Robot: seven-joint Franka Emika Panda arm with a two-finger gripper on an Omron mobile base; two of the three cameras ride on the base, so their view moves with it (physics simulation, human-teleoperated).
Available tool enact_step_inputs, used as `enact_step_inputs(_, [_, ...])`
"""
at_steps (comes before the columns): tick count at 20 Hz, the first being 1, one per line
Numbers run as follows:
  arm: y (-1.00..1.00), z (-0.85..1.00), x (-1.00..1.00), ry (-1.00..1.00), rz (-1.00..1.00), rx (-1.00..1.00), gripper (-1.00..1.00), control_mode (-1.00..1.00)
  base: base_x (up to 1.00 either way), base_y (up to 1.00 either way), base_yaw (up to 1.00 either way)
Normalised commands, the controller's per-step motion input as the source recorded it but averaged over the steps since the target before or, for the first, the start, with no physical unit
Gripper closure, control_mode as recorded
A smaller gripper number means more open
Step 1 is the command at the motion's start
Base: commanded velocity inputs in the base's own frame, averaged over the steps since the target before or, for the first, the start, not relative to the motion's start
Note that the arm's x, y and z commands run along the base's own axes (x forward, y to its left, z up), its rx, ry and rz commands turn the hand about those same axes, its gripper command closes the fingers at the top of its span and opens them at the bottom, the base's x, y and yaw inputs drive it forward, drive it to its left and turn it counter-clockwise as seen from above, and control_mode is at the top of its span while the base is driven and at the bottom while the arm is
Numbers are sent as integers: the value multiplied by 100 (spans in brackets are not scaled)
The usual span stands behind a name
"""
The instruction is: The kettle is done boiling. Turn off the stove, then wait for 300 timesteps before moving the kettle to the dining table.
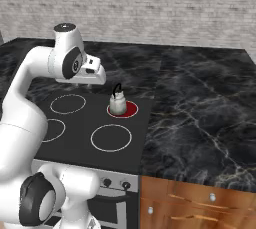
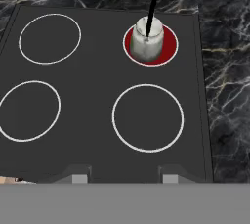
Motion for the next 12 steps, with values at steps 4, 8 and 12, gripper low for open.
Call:
enact_step_inputs(4, [1,0,0,0,0,0,-100,100,1,22,0])
enact_step_inputs(8, [0,0,0,0,0,0,-100,100,14,54,0])
enact_step_inputs(12, [0,0,0,0,0,0,-100,100,12,50,0])
